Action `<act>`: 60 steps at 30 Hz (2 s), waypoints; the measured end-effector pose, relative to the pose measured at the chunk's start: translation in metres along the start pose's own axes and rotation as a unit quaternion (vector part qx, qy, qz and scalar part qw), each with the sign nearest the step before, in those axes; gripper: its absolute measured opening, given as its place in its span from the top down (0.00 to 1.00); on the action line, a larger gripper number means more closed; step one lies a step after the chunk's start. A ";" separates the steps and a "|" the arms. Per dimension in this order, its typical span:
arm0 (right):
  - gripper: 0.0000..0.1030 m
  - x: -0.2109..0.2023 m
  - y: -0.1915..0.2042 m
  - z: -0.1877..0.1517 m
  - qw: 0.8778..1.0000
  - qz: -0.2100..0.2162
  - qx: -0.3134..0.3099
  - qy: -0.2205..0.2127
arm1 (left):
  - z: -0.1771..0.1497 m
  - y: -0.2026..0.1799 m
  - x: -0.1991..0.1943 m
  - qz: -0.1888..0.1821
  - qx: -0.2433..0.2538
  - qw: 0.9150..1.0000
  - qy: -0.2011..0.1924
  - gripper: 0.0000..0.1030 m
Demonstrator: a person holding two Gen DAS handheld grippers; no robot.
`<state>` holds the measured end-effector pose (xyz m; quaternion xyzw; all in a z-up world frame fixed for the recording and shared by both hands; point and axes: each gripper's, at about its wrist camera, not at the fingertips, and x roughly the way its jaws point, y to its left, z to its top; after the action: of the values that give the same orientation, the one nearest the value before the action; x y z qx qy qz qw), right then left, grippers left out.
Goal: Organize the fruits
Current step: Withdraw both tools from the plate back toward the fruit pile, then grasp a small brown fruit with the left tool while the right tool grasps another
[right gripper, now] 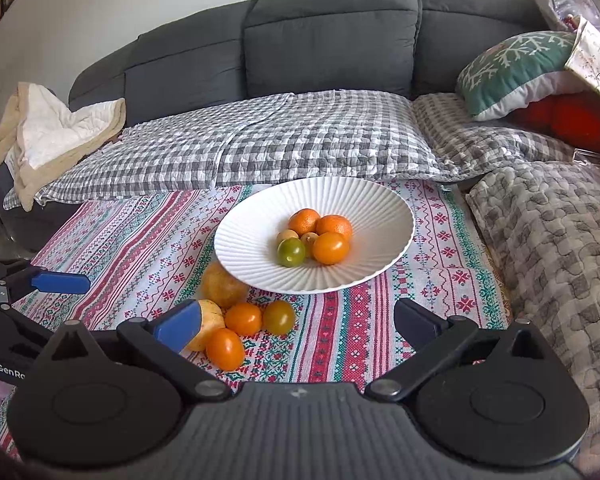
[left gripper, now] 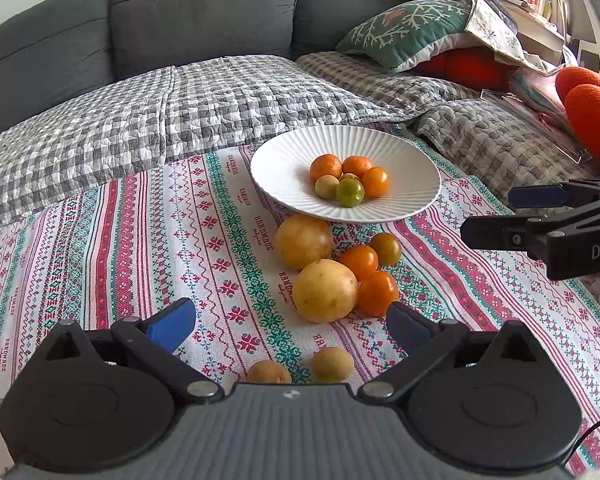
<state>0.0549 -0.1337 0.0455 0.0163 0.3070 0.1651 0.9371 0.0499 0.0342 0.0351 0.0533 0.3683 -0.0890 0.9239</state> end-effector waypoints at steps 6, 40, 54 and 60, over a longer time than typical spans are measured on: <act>0.00 0.012 0.007 -0.015 1.000 0.010 -0.008 0.021 | -0.016 0.005 -0.001 0.001 0.019 1.000 -0.009 0.08; 0.01 0.032 0.040 -0.050 0.993 0.053 -0.090 0.059 | -0.032 0.034 0.005 -0.039 0.042 0.998 0.002 0.39; 0.09 0.047 0.064 -0.056 0.987 0.066 -0.118 0.089 | -0.045 0.016 0.026 -0.034 0.118 0.992 0.041 0.62; 0.20 0.051 0.072 -0.055 0.985 0.065 -0.130 0.088 | -0.043 0.013 0.028 -0.036 0.125 0.991 0.042 0.80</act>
<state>0.0399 -0.0537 -0.0182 -0.1008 0.3625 0.2646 0.8879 0.0437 0.0504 -0.0145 0.1587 0.3946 -0.1657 0.8897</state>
